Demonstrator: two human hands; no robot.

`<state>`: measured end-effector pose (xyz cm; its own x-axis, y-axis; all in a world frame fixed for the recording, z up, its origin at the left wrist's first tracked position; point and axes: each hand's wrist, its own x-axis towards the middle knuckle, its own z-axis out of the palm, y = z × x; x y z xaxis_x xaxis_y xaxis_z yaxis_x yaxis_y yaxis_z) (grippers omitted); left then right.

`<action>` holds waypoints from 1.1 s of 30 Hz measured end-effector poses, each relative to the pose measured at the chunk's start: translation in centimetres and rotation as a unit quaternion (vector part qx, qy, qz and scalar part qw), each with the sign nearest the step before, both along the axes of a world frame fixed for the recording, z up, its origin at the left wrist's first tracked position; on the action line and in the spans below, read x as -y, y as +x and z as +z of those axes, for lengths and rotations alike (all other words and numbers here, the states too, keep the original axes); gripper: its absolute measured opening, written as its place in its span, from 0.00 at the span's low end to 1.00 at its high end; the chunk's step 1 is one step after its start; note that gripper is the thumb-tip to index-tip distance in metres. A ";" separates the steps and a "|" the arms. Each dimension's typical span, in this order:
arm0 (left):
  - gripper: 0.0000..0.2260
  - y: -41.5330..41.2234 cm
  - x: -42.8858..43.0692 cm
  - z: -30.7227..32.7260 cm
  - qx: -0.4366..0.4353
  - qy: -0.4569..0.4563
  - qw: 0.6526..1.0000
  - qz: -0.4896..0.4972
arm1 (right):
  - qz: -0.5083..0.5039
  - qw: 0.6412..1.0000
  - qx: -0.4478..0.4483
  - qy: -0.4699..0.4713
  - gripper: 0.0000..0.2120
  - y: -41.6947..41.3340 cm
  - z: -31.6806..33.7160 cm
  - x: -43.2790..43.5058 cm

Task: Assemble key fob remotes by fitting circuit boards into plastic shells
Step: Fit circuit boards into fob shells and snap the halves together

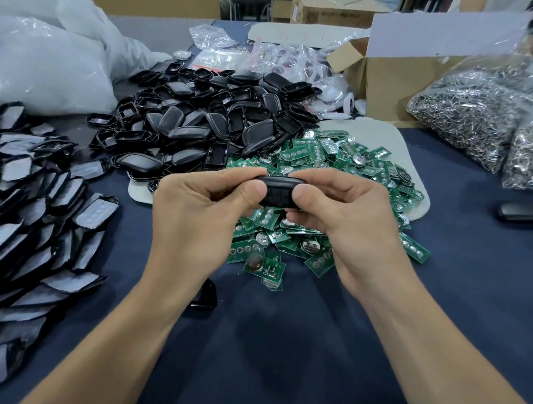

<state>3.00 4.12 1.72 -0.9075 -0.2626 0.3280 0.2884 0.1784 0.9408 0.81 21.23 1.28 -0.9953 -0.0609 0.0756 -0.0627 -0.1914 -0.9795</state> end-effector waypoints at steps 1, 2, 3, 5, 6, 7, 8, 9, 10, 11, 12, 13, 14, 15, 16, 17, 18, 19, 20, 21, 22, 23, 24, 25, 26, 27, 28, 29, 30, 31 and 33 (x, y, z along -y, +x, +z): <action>0.10 0.0 0.0 0.0 -0.001 0.003 1.000 -0.001 | 0.004 1.000 -0.010 0.002 0.10 0.0 0.0 0.0; 0.10 -0.1 0.1 0.0 -0.002 0.003 1.000 0.000 | 0.004 1.000 -0.025 0.010 0.09 -0.1 -0.1 -0.1; 0.10 -0.1 0.1 -0.1 -0.004 0.003 1.000 0.001 | -0.002 0.999 -0.045 0.027 0.08 -0.1 -0.1 -0.1; 0.10 -0.1 0.2 -0.2 -0.002 -0.002 1.000 0.004 | -0.028 0.992 -0.092 0.076 0.09 -0.1 -0.2 -0.1; 0.10 -0.1 0.2 -0.2 0.003 -0.005 1.000 0.004 | -0.043 0.988 -0.111 0.102 0.09 -0.1 -0.2 -0.2; 0.11 0.0 0.2 -0.2 0.009 -0.007 1.000 0.002 | -0.055 0.982 -0.127 0.125 0.10 -0.2 -0.3 -0.2; 0.12 0.0 0.2 -0.2 0.012 -0.007 1.000 -0.002 | -0.063 0.978 -0.139 0.143 0.10 -0.2 -0.4 -0.3; 0.13 0.1 0.1 -0.2 0.012 -0.005 1.000 -0.007 | -0.067 0.975 -0.148 0.154 0.10 -0.2 -0.4 -0.3; 0.14 0.1 0.1 -0.2 0.009 -0.004 1.000 -0.011 | -0.070 0.973 -0.153 0.158 0.10 -0.1 -0.5 -0.3; 0.14 0.1 0.2 -0.2 0.005 -0.004 1.000 -0.011 | -0.072 0.972 -0.156 0.160 0.10 -0.1 -0.5 -0.3; 0.13 0.1 0.2 -0.2 0.000 -0.007 1.000 -0.008 | -0.072 0.972 -0.157 0.160 0.10 -0.1 -0.5 -0.2; 0.13 0.1 0.2 -0.2 -0.006 -0.011 1.000 -0.004 | -0.072 0.971 -0.156 0.164 0.09 -0.2 -0.6 -0.2; 0.13 0.1 0.3 -0.2 -0.011 -0.018 1.000 -0.002 | -0.071 0.970 -0.156 0.171 0.09 -0.2 -0.6 -0.2; 0.13 0.2 0.2 -0.3 -0.016 -0.025 1.000 -0.001 | -0.069 0.969 -0.157 0.179 0.08 -0.2 -0.7 -0.2; 0.13 0.3 0.2 -0.2 -0.018 -0.031 0.999 -0.001 | -0.065 0.968 -0.157 0.183 0.07 -0.2 -0.7 -0.2; 0.13 0.3 0.1 -0.2 -0.018 -0.033 0.999 -0.001 | -0.060 0.969 -0.156 0.182 0.07 -0.3 -0.7 -0.2; 0.13 0.3 0.1 -0.3 -0.015 -0.032 0.999 0.002 | -0.055 0.970 -0.154 0.178 0.08 -0.3 -0.7 -0.3; 0.13 0.3 0.1 -0.3 -0.012 -0.030 0.999 0.006 | -0.051 0.972 -0.151 0.173 0.08 -0.4 -0.7 -0.3; 0.12 0.2 0.0 -0.4 -0.008 -0.025 1.000 0.010 | -0.049 0.974 -0.146 0.165 0.09 -0.4 -0.7 -0.3; 0.12 0.1 0.0 -0.4 -0.004 -0.017 1.000 0.012 | -0.047 0.977 -0.138 0.152 0.10 -0.4 -0.7 -0.2; 0.12 0.0 0.0 -0.4 0.001 -0.006 1.000 0.010 | -0.046 0.982 -0.126 0.135 0.11 -0.4 -0.7 -0.2; 0.13 -0.1 0.0 -0.4 0.007 0.007 1.000 0.004 | -0.042 0.986 -0.111 0.114 0.11 -0.4 -0.6 -0.1; 0.15 -0.2 0.0 -0.4 0.014 0.022 1.000 -0.006 | -0.037 0.991 -0.094 0.089 0.11 -0.4 -0.6 0.0; 0.16 -0.2 0.1 -0.4 0.023 0.039 0.999 -0.018 | -0.031 0.994 -0.079 0.067 0.11 -0.4 -0.5 0.0; 0.18 -0.3 0.1 -0.4 0.034 0.054 0.997 -0.036 | -0.025 0.996 -0.065 0.050 0.12 -0.4 -0.5 0.0; 0.20 -0.3 0.2 -0.3 0.048 0.066 0.995 -0.058 | -0.020 0.998 -0.053 0.040 0.12 -0.4 -0.4 0.0; 0.21 -0.4 0.4 -0.3 0.063 0.073 0.992 -0.082 | -0.013 0.999 -0.041 0.032 0.13 -0.3 -0.3 0.0; 0.21 -0.4 0.5 -0.3 0.074 0.076 0.989 -0.107 | -0.003 0.999 -0.028 0.026 0.14 -0.3 -0.2 0.0; 0.21 -0.4 0.6 -0.3 0.082 0.080 0.985 -0.130 | 0.008 1.000 -0.015 0.018 0.14 -0.2 0.0 0.0; 0.21 -0.4 0.7 -0.3 0.087 0.088 0.981 -0.147 | 0.020 1.000 -0.003 0.010 0.14 -0.2 0.1 -0.1; 0.21 -0.3 0.7 -0.2 0.096 0.107 0.976 -0.166 | 0.036 0.999 0.014 0.000 0.14 -0.2 0.4 -0.2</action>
